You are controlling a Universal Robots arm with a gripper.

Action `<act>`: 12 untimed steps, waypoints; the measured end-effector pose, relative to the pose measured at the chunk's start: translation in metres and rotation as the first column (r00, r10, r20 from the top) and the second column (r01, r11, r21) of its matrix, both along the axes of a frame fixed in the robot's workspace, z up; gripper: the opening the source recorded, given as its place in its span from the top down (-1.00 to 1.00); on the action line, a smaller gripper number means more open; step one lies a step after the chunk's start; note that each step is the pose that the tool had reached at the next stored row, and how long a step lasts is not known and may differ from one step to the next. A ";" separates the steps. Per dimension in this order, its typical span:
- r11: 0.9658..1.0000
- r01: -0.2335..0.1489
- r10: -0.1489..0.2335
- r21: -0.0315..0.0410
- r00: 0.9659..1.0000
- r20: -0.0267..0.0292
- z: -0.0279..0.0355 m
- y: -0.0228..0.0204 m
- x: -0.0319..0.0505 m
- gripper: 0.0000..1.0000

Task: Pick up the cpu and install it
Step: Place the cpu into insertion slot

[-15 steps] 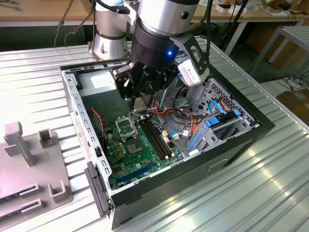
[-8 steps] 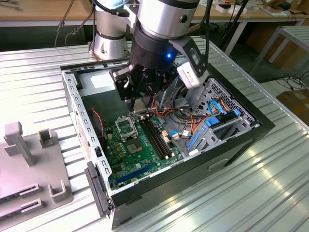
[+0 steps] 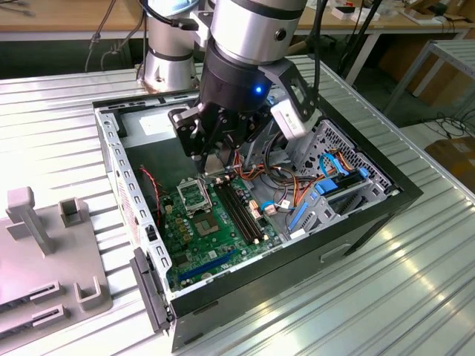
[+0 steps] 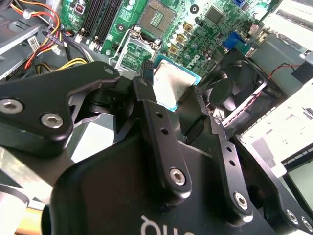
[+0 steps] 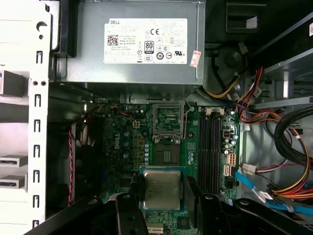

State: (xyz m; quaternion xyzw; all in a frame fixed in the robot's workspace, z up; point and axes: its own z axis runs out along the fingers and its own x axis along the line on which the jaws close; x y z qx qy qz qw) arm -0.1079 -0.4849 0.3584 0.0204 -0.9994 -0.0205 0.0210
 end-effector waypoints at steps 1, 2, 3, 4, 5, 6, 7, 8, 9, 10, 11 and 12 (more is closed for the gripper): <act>1.000 0.000 0.000 0.000 1.000 0.000 -0.0010 0.0000 0.0000 0.09; 1.000 0.000 0.000 0.000 1.000 0.000 -0.0016 0.0000 0.0000 0.09; 1.000 0.000 0.000 0.000 1.000 0.000 -0.0022 0.0000 0.0000 0.09; 1.000 0.000 0.000 0.000 1.000 0.000 -0.0026 0.0000 0.0000 0.09; 1.000 0.000 0.000 0.000 1.000 0.000 -0.0031 0.0000 0.0000 0.09; 1.000 0.000 0.000 0.000 1.000 0.000 -0.0036 0.0000 0.0000 0.09; 1.000 0.000 0.000 0.000 1.000 0.000 -0.0040 0.0000 0.0000 0.09; 1.000 0.000 0.000 0.000 1.000 0.000 -0.0045 0.0000 0.0000 0.09; 1.000 0.000 0.000 0.000 1.000 0.000 -0.0049 0.0000 0.0000 0.09; 1.000 0.000 0.000 0.000 1.000 0.000 -0.0052 0.0000 0.0000 0.09; 1.000 0.000 0.000 0.000 1.000 0.000 -0.0056 0.0000 0.0000 0.09; 1.000 0.000 0.000 0.000 1.000 0.000 -0.0065 0.0000 0.0000 0.09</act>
